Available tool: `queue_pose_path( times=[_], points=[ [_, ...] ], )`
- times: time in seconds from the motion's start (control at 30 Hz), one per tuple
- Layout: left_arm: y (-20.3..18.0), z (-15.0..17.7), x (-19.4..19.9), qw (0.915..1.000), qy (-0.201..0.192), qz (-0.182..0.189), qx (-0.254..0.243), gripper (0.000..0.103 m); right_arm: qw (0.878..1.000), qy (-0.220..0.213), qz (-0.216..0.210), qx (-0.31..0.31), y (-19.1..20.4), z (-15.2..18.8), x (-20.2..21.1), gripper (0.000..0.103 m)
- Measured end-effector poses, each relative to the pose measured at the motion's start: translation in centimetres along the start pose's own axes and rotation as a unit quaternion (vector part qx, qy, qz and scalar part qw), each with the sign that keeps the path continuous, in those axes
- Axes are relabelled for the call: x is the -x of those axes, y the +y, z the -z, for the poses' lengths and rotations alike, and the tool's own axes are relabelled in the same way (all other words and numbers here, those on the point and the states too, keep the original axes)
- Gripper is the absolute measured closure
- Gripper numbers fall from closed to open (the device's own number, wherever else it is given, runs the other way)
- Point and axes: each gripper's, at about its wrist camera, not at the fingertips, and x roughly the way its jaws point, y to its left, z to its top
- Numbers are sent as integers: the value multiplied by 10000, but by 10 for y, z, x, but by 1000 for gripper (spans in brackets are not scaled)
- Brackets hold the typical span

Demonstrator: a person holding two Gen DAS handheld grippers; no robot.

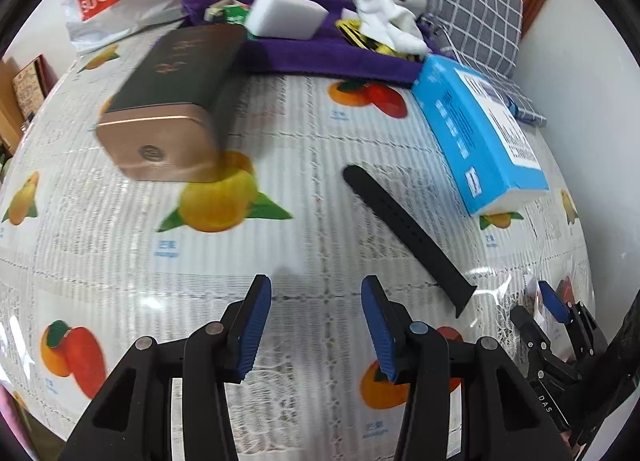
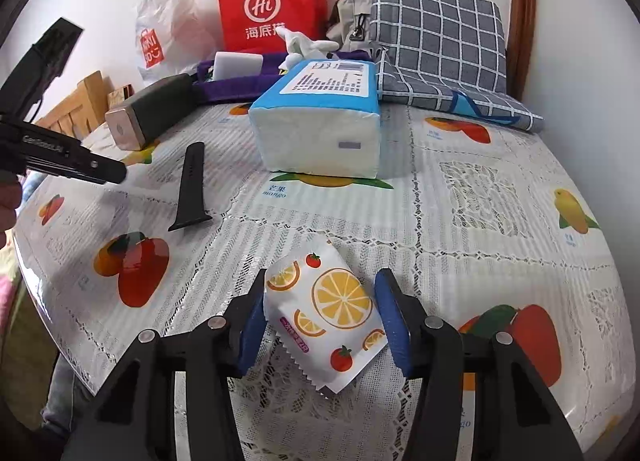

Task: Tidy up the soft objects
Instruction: 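Grasp the orange-print snack packet with the right tool while the left tool grasps the black strap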

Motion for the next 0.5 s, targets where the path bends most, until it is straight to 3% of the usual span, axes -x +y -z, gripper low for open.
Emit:
queue_pose_path(
  times=[0.13, 0.2, 0.27, 0.33, 0.5],
  points=[
    [-14, 0, -8, 9999, 51, 99, -100, 58, 10000, -14, 18, -21, 0, 0, 0, 54],
    [-21, -1, -11, 9998, 55, 161, -102, 58, 10000, -28, 80, -41, -2, 0, 1, 74],
    [-28, -2, -15, 9997, 36, 215, -120, 52, 9998, 18, 17, -196, -10, -1, 2, 80],
    [-36, -4, -19, 9996, 24, 242, -133, 51, 9995, 33, -133, -301, -17, -2, 3, 81],
    [-60, -12, -29, 9996, -16, 8, -292, 35, 9997, 10, -94, -221, -15, -2, 2, 82]
  ],
)
